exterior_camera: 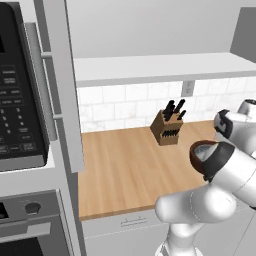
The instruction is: Pick up the bowls on the counter and stack them on top of one another in the open cabinet. Place the smaller bowl on top of the larger bowl.
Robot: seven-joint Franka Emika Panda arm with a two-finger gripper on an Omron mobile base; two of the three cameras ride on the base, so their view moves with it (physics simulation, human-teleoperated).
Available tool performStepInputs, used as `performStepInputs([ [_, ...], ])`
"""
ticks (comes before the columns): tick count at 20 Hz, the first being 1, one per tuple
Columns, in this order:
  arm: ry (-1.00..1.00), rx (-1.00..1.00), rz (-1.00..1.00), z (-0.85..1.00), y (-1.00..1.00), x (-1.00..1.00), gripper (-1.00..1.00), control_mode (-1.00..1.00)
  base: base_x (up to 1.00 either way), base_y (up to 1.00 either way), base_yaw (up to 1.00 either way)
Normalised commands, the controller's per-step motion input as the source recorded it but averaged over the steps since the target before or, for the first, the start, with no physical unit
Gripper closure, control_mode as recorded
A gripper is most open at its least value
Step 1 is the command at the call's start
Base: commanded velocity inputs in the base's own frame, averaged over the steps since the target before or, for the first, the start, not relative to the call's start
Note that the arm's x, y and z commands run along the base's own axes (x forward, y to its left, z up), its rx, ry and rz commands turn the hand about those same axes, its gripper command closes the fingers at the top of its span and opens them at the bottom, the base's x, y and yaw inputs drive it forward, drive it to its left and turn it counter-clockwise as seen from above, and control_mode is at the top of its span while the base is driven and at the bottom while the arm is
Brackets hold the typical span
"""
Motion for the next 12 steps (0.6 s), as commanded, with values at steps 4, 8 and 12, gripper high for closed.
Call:
performStepInputs([
  [4,0.0,0.0,0.0,-0.28,-0.19,-0.25,-1.0,-1.0,0.0,0.0,0.0],
  [8,0.0,0.0,0.0,-0.35,0.09,0.02,-1.0,-1.0,0.0,0.0,0.0],
  [12,0.0,0.0,0.0,-0.19,0.23,0.15,-1.0,-1.0,0.0,0.0,0.0],
])
